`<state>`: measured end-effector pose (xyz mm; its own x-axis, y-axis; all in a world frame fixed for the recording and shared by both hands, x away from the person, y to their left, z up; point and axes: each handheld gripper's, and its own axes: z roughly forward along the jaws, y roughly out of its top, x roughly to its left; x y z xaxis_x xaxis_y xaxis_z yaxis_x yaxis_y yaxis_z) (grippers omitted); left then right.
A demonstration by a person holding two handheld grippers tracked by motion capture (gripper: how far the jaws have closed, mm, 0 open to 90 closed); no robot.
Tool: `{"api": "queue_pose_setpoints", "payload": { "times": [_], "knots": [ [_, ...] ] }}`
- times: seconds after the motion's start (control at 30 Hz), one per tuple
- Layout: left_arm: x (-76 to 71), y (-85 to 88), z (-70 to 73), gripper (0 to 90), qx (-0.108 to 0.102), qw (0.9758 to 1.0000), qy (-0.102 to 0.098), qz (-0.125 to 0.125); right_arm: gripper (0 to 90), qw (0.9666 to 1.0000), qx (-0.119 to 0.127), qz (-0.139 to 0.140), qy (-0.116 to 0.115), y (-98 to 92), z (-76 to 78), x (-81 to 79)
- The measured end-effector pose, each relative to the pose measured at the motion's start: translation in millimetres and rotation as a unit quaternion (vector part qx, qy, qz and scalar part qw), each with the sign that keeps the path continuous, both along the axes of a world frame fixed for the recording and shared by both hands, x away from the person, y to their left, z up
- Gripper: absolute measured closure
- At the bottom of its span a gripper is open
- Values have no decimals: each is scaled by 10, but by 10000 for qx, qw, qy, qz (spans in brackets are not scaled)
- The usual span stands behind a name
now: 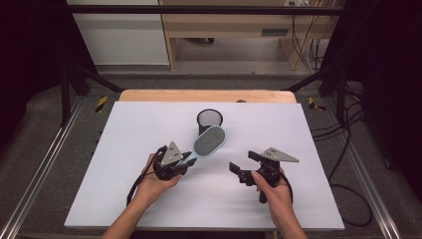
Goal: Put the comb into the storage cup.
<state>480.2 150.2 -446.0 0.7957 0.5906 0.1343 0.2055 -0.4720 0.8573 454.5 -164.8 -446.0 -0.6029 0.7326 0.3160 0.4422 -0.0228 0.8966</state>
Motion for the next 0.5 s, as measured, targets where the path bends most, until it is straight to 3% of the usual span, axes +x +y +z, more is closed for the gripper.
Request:
{"api": "queue_pose_setpoints", "payload": {
  "times": [0.27,0.5],
  "knots": [
    [-58,20,-4,693,-178,9998,-15,41,50,9991,145,365,131,408,10,191],
    [-106,14,-56,693,-300,9995,19,47,46,9979,403,447,256,525,-16,249]
  ]
}}
